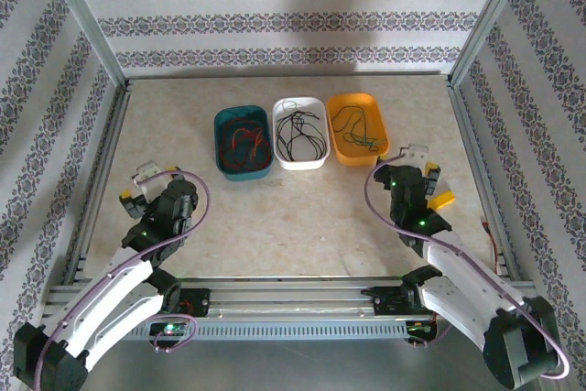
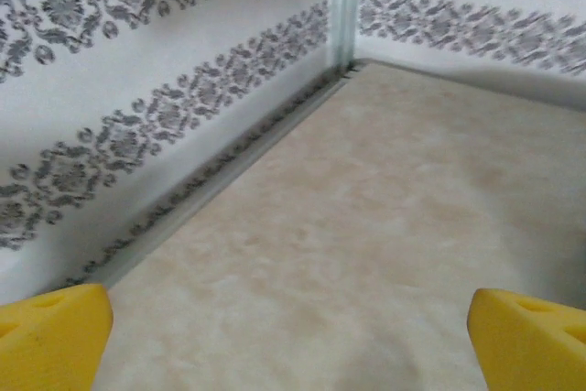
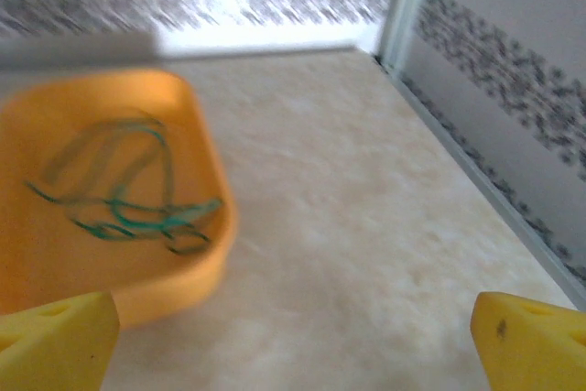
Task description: Untangle the cables
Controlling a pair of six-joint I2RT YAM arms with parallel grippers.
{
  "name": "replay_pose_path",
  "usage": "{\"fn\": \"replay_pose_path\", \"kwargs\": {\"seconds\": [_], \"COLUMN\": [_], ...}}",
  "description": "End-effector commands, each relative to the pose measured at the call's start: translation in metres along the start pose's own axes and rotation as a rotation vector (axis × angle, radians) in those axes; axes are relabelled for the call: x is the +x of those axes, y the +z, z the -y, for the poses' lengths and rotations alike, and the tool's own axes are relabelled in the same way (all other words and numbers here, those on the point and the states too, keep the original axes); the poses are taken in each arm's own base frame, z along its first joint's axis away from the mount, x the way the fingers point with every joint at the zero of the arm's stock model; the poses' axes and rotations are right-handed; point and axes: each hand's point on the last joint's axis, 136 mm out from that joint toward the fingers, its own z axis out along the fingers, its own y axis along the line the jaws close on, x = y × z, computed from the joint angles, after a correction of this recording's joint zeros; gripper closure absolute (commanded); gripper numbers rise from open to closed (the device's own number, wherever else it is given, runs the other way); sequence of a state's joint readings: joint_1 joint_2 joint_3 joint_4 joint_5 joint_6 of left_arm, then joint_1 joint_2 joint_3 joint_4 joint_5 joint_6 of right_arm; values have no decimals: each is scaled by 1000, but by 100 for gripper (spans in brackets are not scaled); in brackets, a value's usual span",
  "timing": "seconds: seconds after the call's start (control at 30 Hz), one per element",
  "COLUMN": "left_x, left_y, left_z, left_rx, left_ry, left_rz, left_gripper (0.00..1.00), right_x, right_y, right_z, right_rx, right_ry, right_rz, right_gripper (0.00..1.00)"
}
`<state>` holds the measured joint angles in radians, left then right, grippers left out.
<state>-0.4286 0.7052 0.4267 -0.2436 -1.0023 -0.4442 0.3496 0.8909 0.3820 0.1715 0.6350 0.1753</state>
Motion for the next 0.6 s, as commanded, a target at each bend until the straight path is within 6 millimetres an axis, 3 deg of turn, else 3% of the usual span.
{"fn": "replay_pose_path", "kwargs": {"seconds": [0.0,0.17,0.3,0.33,0.37,0.43,0.5,0.53,0.57], "left_x": [15,33,50,50,50,43,35,32,29], "left_y": [15,44,82,91,100,111,121,123,126], "left_z": [-2,10,32,34,37,51,67,74,82], "left_rx": [-41,-3,88,81,77,116,159,183,210], "left_ry": [144,155,164,158,150,148,169,177,185], "left_rz": [38,22,-136,-159,-165,-123,-70,-52,-32], "left_gripper": [1,1,1,1,1,1,1,1,1], "right_x": [-7,11,0,6,0,11,15,29,25], "right_y": [12,46,69,78,87,90,89,90,94], "right_z": [25,31,21,16,9,-12,-13,-14,-14], "right_rx": [188,278,184,117,43,-71,-137,-176,-182], "right_ry": [16,-37,-13,19,35,-30,3,15,31], "right_rz": [81,50,121,115,159,78,104,74,118], "right_gripper": [2,2,2,2,2,2,2,2,2]}}
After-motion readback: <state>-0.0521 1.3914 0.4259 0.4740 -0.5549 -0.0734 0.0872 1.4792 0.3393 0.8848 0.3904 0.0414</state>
